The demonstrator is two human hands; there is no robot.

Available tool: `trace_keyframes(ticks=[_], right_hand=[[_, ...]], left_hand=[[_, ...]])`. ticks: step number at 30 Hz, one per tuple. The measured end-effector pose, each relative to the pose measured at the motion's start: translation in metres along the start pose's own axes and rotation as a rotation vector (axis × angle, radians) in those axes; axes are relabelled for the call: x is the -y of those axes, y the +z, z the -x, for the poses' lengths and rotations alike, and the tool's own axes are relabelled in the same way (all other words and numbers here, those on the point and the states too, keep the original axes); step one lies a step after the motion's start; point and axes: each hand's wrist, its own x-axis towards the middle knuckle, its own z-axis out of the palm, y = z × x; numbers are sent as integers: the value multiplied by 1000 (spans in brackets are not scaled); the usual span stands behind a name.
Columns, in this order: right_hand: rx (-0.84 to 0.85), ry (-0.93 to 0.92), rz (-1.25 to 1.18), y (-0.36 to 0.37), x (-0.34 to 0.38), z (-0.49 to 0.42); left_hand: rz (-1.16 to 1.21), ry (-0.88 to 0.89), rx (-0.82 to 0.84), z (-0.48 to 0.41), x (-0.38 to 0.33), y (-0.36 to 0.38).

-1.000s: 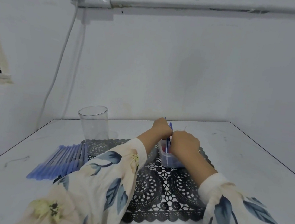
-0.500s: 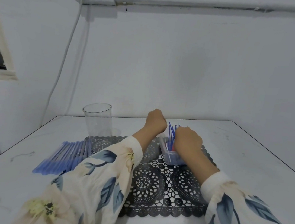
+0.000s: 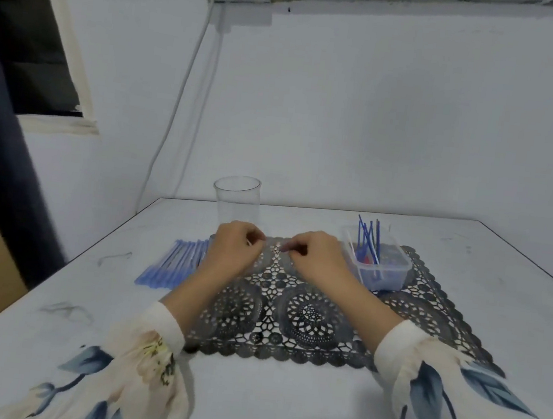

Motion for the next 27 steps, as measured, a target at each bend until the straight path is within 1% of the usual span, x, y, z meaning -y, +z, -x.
trace_keyframes(ticks=[3, 5, 8, 11, 14, 16, 19, 24, 27], right_hand=[[79, 16, -78, 20, 17, -2], [127, 18, -84, 35, 29, -6], [182, 11, -72, 57, 45, -13], [199, 18, -58, 78, 57, -23], [201, 23, 55, 98, 61, -34], [181, 46, 121, 109, 62, -40], [153, 69, 155, 115, 61, -45], [137, 75, 152, 118, 56, -47], [157, 61, 189, 113, 59, -45]], left_hand=[[-36, -95, -128, 11, 39, -25], [-55, -177, -176, 13, 66, -38], [-76, -308, -176, 9, 95, -44], [-131, -441, -155, 2, 115, -49], [-204, -567, -100, 1, 124, -54], [-235, -609, -35, 2, 128, -55], [-217, -641, 23, 1, 131, -56], [-177, -666, 34, -1, 133, -57], [-166, -669, 19, -2, 133, -57]])
